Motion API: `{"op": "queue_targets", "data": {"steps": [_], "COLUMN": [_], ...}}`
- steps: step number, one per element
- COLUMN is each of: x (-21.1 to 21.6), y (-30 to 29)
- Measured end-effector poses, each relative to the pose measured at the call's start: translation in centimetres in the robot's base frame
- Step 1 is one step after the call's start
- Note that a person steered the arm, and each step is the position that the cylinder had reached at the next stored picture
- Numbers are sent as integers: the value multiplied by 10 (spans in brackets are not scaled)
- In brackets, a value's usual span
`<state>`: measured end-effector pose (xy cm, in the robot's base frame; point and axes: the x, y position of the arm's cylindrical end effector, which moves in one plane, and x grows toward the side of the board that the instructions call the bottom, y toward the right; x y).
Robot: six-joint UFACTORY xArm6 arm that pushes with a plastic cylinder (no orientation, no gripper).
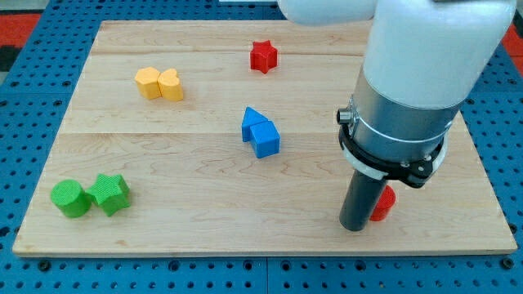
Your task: Move the red circle slightly right
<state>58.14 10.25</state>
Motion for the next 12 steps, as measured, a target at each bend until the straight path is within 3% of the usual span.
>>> {"op": "queue_targets", "data": {"steps": [2,6,12], "x": [-18,-30,-21], "y": [-23,33,69]}}
